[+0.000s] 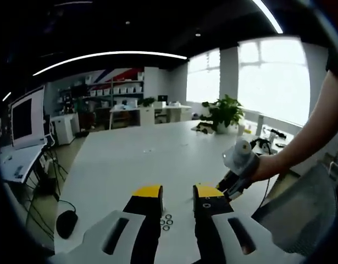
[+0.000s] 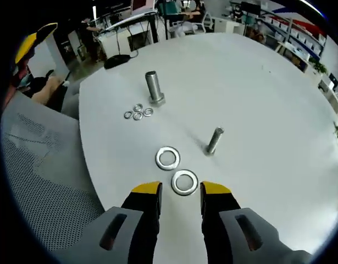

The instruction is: Place the washer onto the threaded stud by aligning its center hole with the stud, sliding it down to the base, and recovering from edge contact or off-axis alignment until the washer reaches the visible bottom stop.

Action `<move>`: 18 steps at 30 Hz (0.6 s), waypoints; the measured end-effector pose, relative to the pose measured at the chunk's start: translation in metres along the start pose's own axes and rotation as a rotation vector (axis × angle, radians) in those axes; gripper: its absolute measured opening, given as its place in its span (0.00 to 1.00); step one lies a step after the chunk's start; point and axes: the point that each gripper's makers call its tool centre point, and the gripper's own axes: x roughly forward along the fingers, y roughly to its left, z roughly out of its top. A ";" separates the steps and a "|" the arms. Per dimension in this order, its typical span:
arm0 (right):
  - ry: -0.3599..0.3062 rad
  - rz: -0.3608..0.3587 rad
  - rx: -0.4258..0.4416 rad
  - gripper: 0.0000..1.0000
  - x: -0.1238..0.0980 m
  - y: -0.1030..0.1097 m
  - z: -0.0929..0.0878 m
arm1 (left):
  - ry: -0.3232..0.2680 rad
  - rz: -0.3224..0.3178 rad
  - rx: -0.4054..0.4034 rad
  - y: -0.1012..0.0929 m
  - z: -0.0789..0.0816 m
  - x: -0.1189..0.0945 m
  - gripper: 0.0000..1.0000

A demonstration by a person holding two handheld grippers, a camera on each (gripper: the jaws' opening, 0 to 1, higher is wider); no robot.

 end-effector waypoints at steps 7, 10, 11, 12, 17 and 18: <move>0.033 0.014 -0.020 0.30 0.007 0.001 -0.001 | 0.001 -0.001 0.002 0.000 0.000 0.000 0.20; 0.055 0.020 -0.046 0.30 0.011 0.002 -0.003 | -0.001 0.000 0.001 0.000 0.000 0.000 0.20; 0.058 0.020 -0.051 0.30 0.012 0.002 -0.003 | 0.000 0.000 0.003 0.000 0.000 0.000 0.20; 0.058 0.020 -0.052 0.30 0.011 0.002 -0.003 | -0.001 0.001 0.004 0.000 0.000 0.000 0.20; 0.071 0.037 -0.030 0.31 0.015 0.002 -0.004 | 0.000 -0.001 0.001 0.000 0.000 0.000 0.20; 0.080 0.030 -0.048 0.31 0.016 0.001 -0.006 | -0.001 0.000 0.004 0.000 0.000 0.000 0.20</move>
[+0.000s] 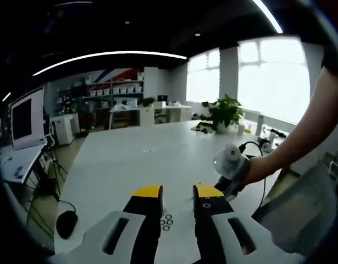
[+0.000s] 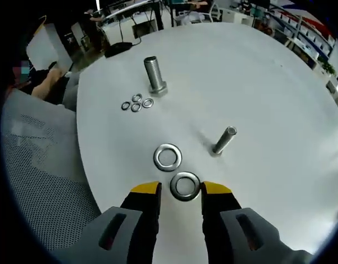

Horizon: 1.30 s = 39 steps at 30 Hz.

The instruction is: Place the washer onto the threaded stud by aligning its center hole with the stud, sliding it down to the base, and recovering from edge contact or off-axis alignment until the washer reaches the visible bottom stop.

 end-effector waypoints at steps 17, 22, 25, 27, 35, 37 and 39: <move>0.092 -0.007 -0.113 0.26 0.004 -0.004 -0.002 | 0.013 -0.009 0.005 -0.002 -0.002 0.001 0.20; 0.149 0.003 -0.147 0.26 0.003 -0.003 -0.001 | 0.016 -0.010 0.006 -0.002 -0.003 0.001 0.20; 0.182 0.010 -0.181 0.26 0.004 -0.002 -0.001 | 0.017 -0.009 0.010 -0.002 -0.003 0.001 0.20; 0.201 0.016 -0.201 0.26 0.004 -0.001 0.000 | 0.016 -0.008 0.007 -0.002 -0.003 0.001 0.20; 0.216 0.006 -0.187 0.24 0.003 -0.002 -0.001 | 0.018 -0.008 0.010 -0.002 -0.003 0.001 0.19; 0.209 0.005 -0.184 0.24 0.003 -0.002 -0.001 | 0.019 -0.009 0.011 -0.002 -0.003 0.001 0.19; 0.201 0.003 -0.177 0.24 0.004 -0.003 -0.001 | 0.021 -0.009 0.011 -0.002 -0.003 0.001 0.19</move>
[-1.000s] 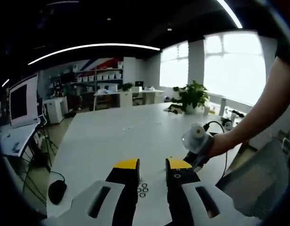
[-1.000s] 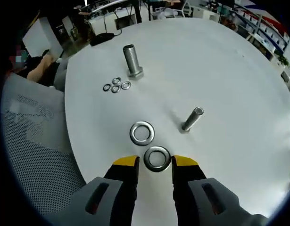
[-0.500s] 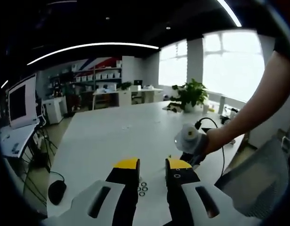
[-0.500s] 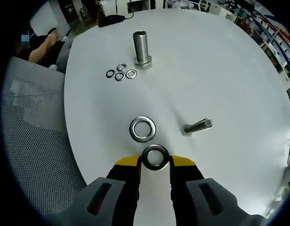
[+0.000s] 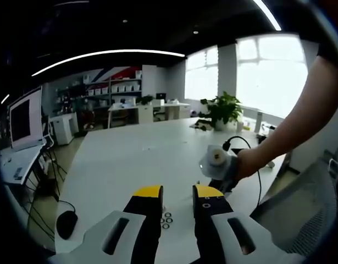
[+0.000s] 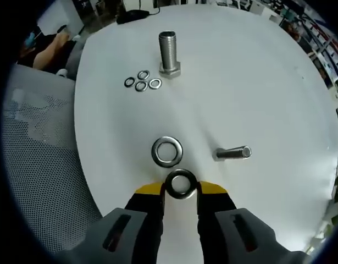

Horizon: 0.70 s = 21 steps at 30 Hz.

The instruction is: Place the washer onto the threaded stud by aligning its center hole with the stud, sliding it down to the base, and recovering from edge contact or off-axis alignment until the washer reaches the visible bottom stop.

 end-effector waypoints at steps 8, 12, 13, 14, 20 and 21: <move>-0.033 -0.007 0.014 0.23 0.000 0.000 -0.001 | 0.000 0.000 0.002 0.000 0.000 0.000 0.19; -0.046 -0.008 0.029 0.23 -0.001 0.000 0.000 | 0.002 0.001 0.001 0.000 0.000 0.000 0.19; -0.048 -0.008 0.030 0.23 -0.001 0.000 0.000 | 0.000 0.002 0.000 0.001 0.000 0.000 0.19; -0.053 -0.007 0.036 0.23 0.000 -0.002 0.001 | -0.001 0.002 0.000 0.001 0.000 0.000 0.19; -0.068 -0.005 0.058 0.23 -0.002 0.001 0.001 | 0.003 0.004 0.000 0.001 -0.001 0.000 0.19; -0.070 -0.006 0.058 0.23 -0.003 0.001 0.001 | 0.005 0.003 0.001 0.001 -0.001 0.000 0.19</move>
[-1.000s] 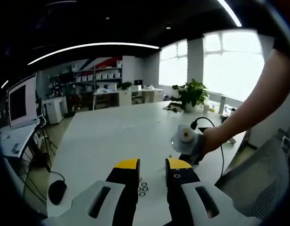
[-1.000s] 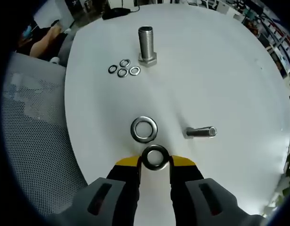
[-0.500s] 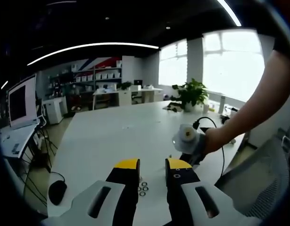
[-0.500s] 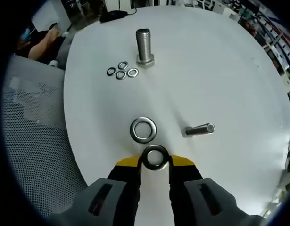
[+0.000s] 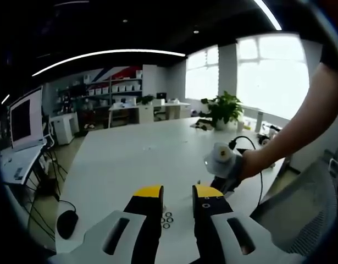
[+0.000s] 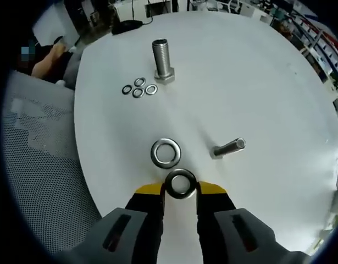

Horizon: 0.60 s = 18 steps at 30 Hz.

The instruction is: Place the washer onto the threaded stud by aligning its center hole with the stud, sliding it down to the base, and recovering from edge contact or off-axis alignment until the washer reaches the visible bottom stop.

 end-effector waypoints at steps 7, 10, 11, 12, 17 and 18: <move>-0.031 -0.009 -0.001 0.23 -0.008 0.000 0.003 | 0.000 0.001 0.000 0.000 0.000 0.000 0.19; -0.052 -0.010 0.002 0.23 -0.014 0.002 0.007 | 0.000 0.003 0.000 0.001 0.000 0.000 0.19; -0.060 -0.010 -0.001 0.23 -0.016 0.003 0.008 | 0.000 0.004 -0.001 0.001 0.000 0.000 0.19; -0.071 -0.008 -0.006 0.23 -0.018 0.005 0.010 | 0.000 0.005 -0.001 0.001 0.000 0.000 0.19; -0.109 -0.003 -0.022 0.23 -0.029 0.011 0.019 | 0.000 0.009 0.001 0.002 0.000 0.000 0.19; -0.120 -0.004 -0.026 0.23 -0.031 0.012 0.023 | -0.001 0.010 0.000 0.002 0.001 0.000 0.19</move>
